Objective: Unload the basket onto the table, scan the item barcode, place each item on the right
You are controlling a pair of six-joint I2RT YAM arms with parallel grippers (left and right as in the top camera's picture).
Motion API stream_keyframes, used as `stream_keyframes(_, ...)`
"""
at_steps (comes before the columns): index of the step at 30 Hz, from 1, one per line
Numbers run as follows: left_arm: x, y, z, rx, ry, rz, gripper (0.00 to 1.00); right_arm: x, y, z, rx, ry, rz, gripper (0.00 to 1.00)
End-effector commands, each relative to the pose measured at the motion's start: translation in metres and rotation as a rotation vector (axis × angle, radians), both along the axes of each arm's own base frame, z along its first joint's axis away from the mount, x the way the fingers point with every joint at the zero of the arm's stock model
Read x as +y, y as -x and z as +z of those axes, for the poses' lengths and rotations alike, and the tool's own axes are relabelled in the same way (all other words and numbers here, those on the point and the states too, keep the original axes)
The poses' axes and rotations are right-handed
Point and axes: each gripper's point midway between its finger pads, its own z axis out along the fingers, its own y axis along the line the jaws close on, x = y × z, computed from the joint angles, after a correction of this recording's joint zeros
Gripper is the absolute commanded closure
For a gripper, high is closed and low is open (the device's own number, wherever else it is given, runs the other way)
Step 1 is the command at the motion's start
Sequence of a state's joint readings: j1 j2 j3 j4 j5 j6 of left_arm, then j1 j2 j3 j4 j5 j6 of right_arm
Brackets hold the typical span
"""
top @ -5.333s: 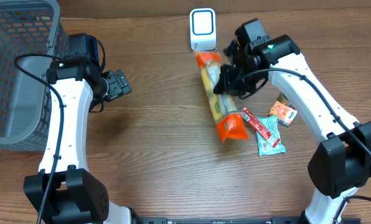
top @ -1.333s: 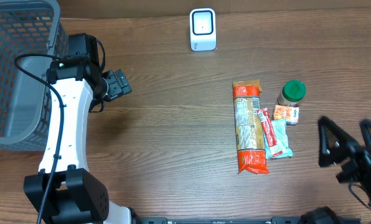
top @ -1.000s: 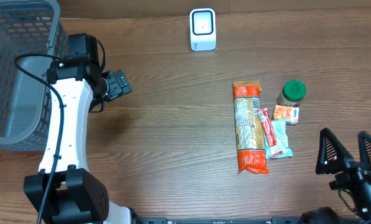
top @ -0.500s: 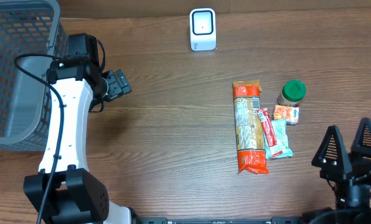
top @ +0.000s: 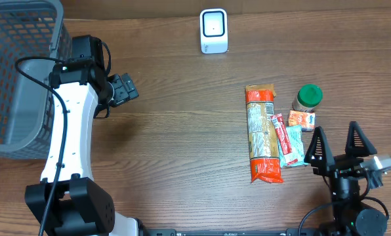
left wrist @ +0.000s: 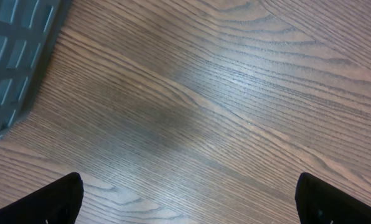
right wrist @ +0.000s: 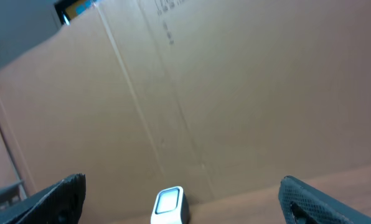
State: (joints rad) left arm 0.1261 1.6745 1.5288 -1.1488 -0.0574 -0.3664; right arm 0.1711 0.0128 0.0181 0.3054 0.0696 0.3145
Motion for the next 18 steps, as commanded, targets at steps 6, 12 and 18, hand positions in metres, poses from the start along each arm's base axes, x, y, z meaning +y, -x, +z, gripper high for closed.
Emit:
stream_keyframes(6,0.001,-0.003,0.010,-0.029,-0.015,-0.010,0.00,0.003,-0.016,-0.087,0.344,0.070,0.007,0.00)
stream_keyframes(12,0.001,-0.003,0.010,-0.029,-0.015,-0.010,0.00,0.005,-0.016,-0.096,0.376,0.103,0.013,0.00)
stream_keyframes(18,0.001,-0.003,0.010,-0.029,-0.015,-0.010,0.00,0.005,-0.016,-0.096,0.375,0.103,0.014,0.00)
